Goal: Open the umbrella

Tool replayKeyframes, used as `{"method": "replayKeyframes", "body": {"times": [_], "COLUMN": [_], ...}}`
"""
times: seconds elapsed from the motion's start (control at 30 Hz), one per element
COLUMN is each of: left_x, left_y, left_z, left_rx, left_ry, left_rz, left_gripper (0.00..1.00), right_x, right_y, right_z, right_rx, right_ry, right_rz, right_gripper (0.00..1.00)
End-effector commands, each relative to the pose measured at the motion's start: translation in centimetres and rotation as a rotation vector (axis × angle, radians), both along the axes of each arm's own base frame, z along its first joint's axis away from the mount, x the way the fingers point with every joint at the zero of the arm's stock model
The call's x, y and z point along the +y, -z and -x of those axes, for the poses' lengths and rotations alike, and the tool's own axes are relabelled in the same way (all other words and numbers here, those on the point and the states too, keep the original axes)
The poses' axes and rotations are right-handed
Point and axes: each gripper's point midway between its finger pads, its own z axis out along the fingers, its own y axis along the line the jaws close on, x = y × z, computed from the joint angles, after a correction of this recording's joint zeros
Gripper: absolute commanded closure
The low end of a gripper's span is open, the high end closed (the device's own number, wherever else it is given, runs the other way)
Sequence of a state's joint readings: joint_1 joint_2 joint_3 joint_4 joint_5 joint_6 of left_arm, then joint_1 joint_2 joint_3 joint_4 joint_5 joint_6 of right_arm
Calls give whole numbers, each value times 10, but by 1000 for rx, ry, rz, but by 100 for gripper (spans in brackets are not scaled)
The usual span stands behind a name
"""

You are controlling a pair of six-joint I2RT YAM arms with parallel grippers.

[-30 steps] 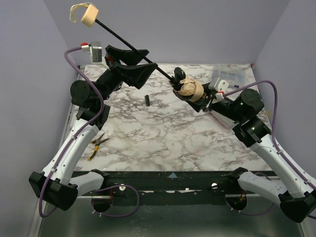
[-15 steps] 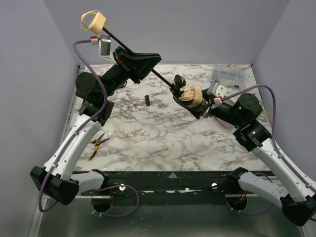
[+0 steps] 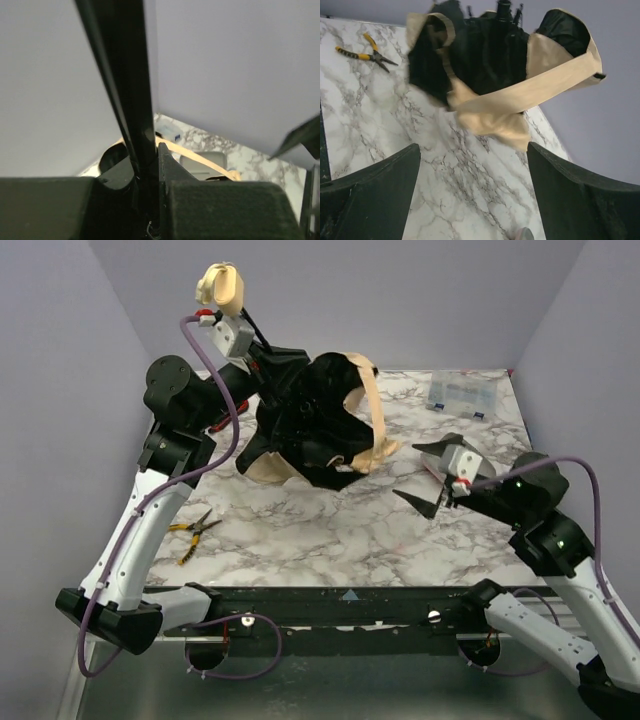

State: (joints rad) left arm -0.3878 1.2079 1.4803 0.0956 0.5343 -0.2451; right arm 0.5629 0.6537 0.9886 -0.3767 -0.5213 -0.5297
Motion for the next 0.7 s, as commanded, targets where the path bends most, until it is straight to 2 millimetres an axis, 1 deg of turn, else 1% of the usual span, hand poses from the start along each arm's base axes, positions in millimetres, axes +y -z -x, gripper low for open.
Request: {"method": "replayKeyframes", "body": {"times": [0.0,0.1,0.17,0.23,0.27,0.33,0.4,0.43,0.53,0.67], "left_x": [-12,-15,-21,-29,-32,-37,-43,-47,-55,-61], "left_y": [0,21,35,51,54,52,46,44,37,31], "left_z": [30,30,31,34,36,43,49,52,65,76], "left_rx": [-55,-17,-39,-62,-56,1,32,38,40,28], "left_ry": [121,122,105,101,105,145,190,212,280,327], "left_rz": [-153,-223,-298,-392,-407,-375,-355,-348,-311,-272], "left_gripper": [100,100,100,100,100,100,100,100,100,100], "right_x": [-3,15,24,31,35,44,55,61,76,93], "right_y": [7,-7,-19,-26,-28,-32,-35,-37,-41,-49], "right_z": [-41,-42,-41,-40,-40,-35,-27,-27,-36,-51], "right_rx": [231,293,303,300,299,291,294,306,371,424], "right_ry": [196,128,88,48,28,-42,-133,-159,-194,-220], "right_rz": [-17,-57,-95,-109,-115,-114,-125,-146,-205,-277], "right_gripper": [12,15,17,19,19,20,23,25,29,30]}}
